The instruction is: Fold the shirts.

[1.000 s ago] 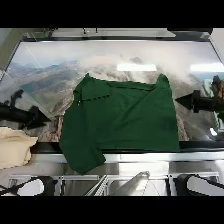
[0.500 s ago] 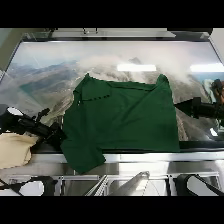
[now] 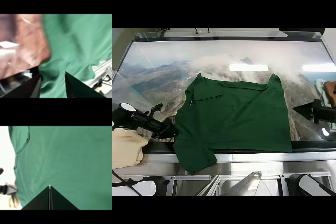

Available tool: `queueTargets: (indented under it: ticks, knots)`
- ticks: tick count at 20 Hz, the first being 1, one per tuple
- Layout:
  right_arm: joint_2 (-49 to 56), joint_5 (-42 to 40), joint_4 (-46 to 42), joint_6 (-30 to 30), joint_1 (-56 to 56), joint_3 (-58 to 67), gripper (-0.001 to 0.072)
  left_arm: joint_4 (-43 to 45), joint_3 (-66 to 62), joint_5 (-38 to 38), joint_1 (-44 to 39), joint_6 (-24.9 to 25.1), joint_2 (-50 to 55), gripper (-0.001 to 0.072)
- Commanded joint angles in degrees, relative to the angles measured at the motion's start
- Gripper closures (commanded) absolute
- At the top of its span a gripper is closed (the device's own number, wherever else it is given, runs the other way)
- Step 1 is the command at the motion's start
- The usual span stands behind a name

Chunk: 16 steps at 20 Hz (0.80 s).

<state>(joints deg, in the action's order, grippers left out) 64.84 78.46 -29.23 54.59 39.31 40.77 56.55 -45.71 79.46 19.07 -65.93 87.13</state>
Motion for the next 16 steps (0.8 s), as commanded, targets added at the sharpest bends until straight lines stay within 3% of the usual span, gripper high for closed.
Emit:
queueTargets:
  ticks: [1,3,7,11,12,13,14,16]
  knots:
    - [-0.07,1.97,-0.79,0.94,4.2,-0.02,0.0698,-0.74,2.16,1.57,4.87,0.37,0.0,0.0361]
    - [-0.07,1.97,-0.76,0.92,4.15,-0.02,0.0698,-1.95,4.0,-2.1,6.43,1.2,0.0,0.0361]
    - [-0.07,1.99,-0.79,0.74,4.15,-0.02,0.0698,-13.51,5.38,-2.49,6.6,10.71,0.04,0.0362]
    - [-0.07,1.99,-0.81,0.74,4.15,-0.02,0.0698,-14.58,5.2,-1.75,7.13,13.53,0.07,0.0364]
    - [-0.07,1.99,-0.81,0.72,4.15,-0.02,0.0698,-14.6,5.2,-0.98,7.82,13.94,0.04,0.0438]
    - [-0.04,1.97,-0.83,0.72,4.15,-0.02,0.0698,-14.58,5.2,0.13,8.55,15.02,0.04,0.0616]
    - [-0.04,1.97,-1.05,0.74,4.15,-0.02,0.0698,-14.58,5.2,1.38,9.44,16.06,0.04,0.0678]
    - [0.0,1.95,-4.37,0.79,4.15,-0.04,0.0698,-14.51,5.2,2.25,11.04,16.26,0.04,0.0678]
